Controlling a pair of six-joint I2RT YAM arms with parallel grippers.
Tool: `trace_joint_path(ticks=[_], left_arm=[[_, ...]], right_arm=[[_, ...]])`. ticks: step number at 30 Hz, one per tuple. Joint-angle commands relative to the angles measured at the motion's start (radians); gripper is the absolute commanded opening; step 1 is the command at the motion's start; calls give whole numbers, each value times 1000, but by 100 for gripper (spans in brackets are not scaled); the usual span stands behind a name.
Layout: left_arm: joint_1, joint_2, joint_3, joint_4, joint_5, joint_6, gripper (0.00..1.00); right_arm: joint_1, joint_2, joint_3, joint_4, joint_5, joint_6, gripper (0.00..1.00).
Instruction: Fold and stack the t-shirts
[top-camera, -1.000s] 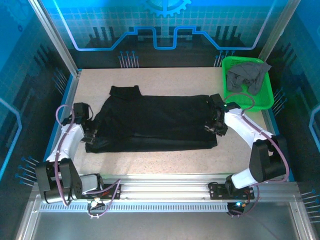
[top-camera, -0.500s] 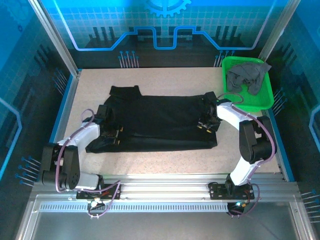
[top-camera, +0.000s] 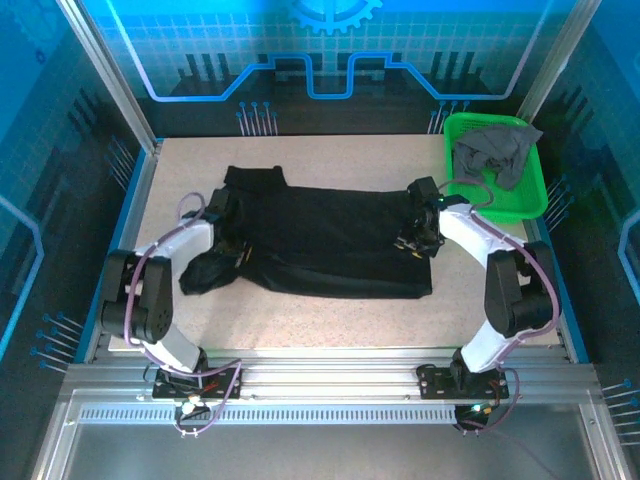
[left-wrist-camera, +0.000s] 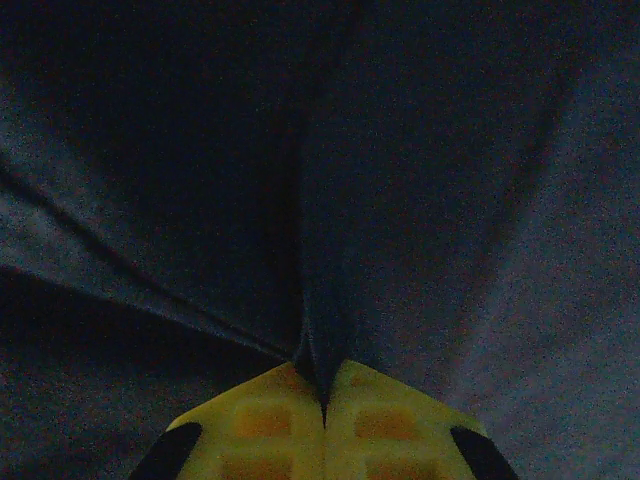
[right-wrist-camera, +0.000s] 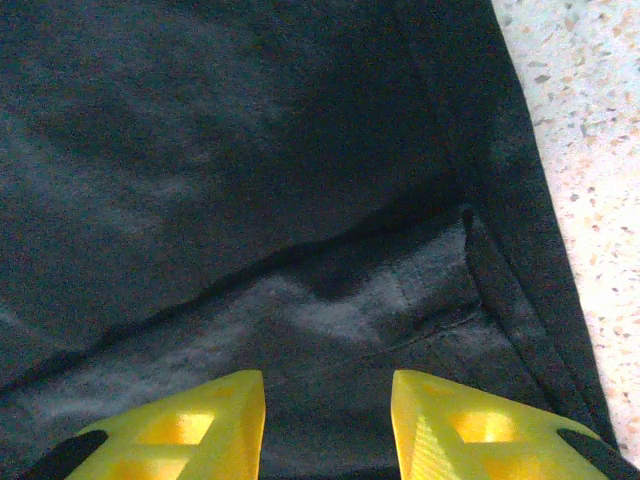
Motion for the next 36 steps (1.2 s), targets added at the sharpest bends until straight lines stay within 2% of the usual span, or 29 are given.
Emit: trace_joint_path(ticks=[1, 5, 12, 13, 14, 16, 17, 18, 22, 26, 29, 32, 36], left_arm=[[-53, 94, 146, -105, -11, 144, 0], [-78, 156, 219, -198, -15, 171, 2], [-71, 97, 122, -245, -68, 232, 7], [-65, 83, 94, -242, -70, 242, 15], [-57, 65, 66, -238, -72, 249, 31], [-41, 9, 26, -233, -86, 265, 50], [-38, -29, 17, -238, -107, 278, 56], [-37, -62, 13, -246, -135, 290, 58], [30, -186, -43, -269, -194, 303, 57], [188, -236, -192, -150, -95, 274, 55], [260, -221, -221, -54, -37, 272, 55], [254, -227, -180, -22, 0, 245, 53], [190, -263, -155, -50, 23, 159, 51]], right_arm=[[-10, -46, 18, -40, -18, -13, 39], [-14, -61, 18, -48, -30, -12, 39], [-23, -69, 15, -48, -35, -16, 39], [-22, -66, 13, -45, -36, -18, 39], [-23, -64, 11, -42, -39, -19, 39], [-20, -60, 5, -36, -44, -23, 39], [-17, -57, 1, -33, -48, -29, 40], [-14, -55, -2, -32, -53, -34, 40], [5, -43, -43, -19, -82, -41, 40], [22, -19, -89, 8, -110, -37, 40], [24, -7, -99, 24, -110, -37, 40], [25, -7, -79, 17, -108, -49, 40], [26, -23, -60, 6, -104, -60, 40]])
